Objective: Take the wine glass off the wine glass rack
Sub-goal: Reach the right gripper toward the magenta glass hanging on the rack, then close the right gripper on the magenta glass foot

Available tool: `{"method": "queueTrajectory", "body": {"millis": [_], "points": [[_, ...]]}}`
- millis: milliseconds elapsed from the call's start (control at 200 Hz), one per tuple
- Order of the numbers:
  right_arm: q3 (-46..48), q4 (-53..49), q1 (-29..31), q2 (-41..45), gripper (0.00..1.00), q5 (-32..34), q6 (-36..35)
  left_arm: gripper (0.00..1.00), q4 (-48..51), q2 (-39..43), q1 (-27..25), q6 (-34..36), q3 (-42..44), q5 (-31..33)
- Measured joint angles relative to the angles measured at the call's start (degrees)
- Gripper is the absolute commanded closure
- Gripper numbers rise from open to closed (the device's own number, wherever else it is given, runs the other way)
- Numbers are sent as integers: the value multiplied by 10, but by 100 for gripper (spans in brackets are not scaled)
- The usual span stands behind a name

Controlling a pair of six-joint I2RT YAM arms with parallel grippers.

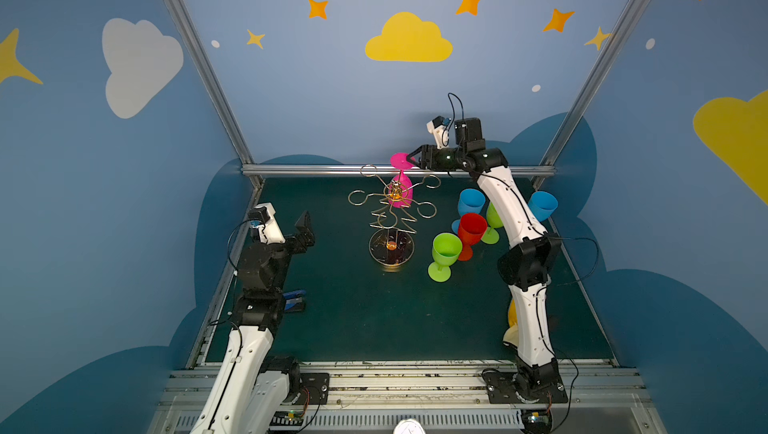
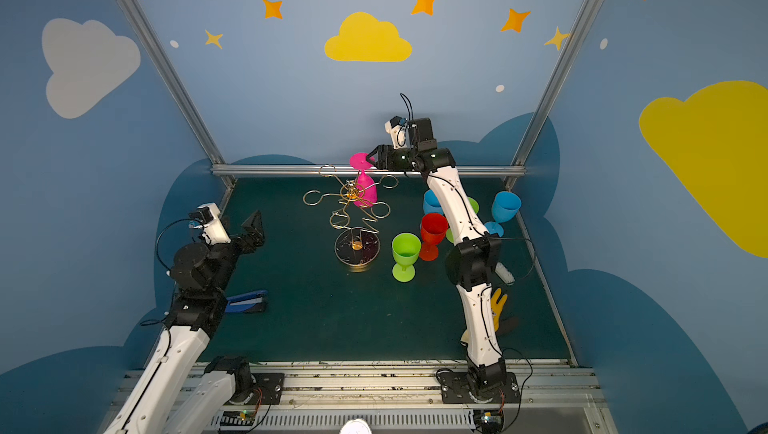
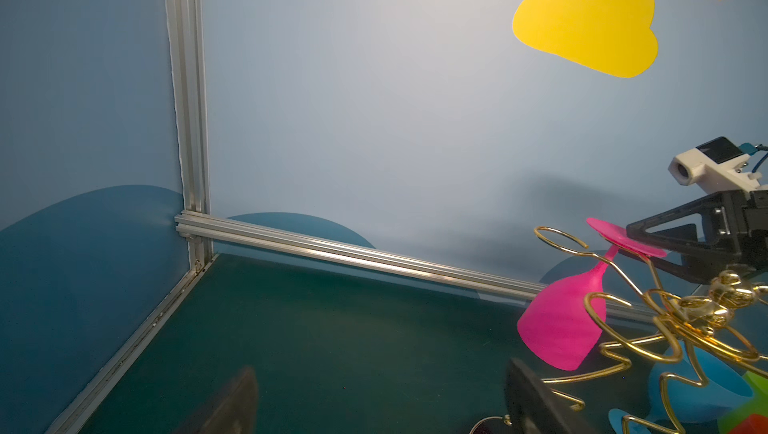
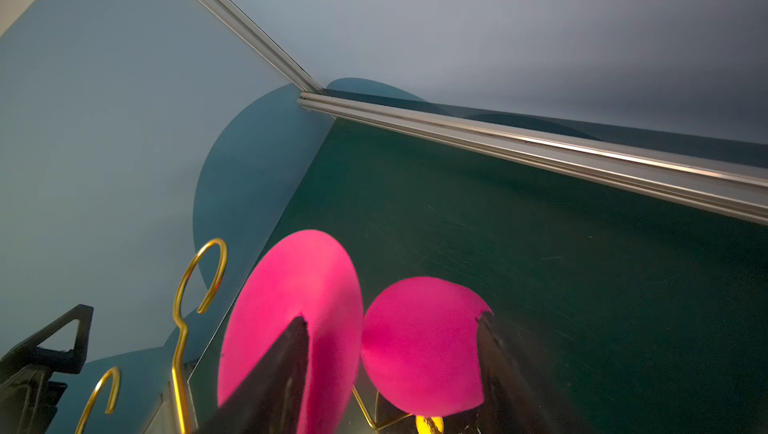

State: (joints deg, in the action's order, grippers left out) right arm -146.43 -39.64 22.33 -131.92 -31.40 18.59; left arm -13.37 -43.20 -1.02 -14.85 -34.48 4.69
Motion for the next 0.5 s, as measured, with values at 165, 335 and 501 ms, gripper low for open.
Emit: {"method": "queueTrajectory", "body": {"millis": [165,335,501], "points": [[-9,-7,5,-4,51,0,-6,9,0,0,0,0,0,0],[-14,-10,8,-5,64,-2,-8,9,0,0,0,0,0,0],[-16,-10,7,-5,72,-2,-7,9,0,0,0,0,0,0]]}}
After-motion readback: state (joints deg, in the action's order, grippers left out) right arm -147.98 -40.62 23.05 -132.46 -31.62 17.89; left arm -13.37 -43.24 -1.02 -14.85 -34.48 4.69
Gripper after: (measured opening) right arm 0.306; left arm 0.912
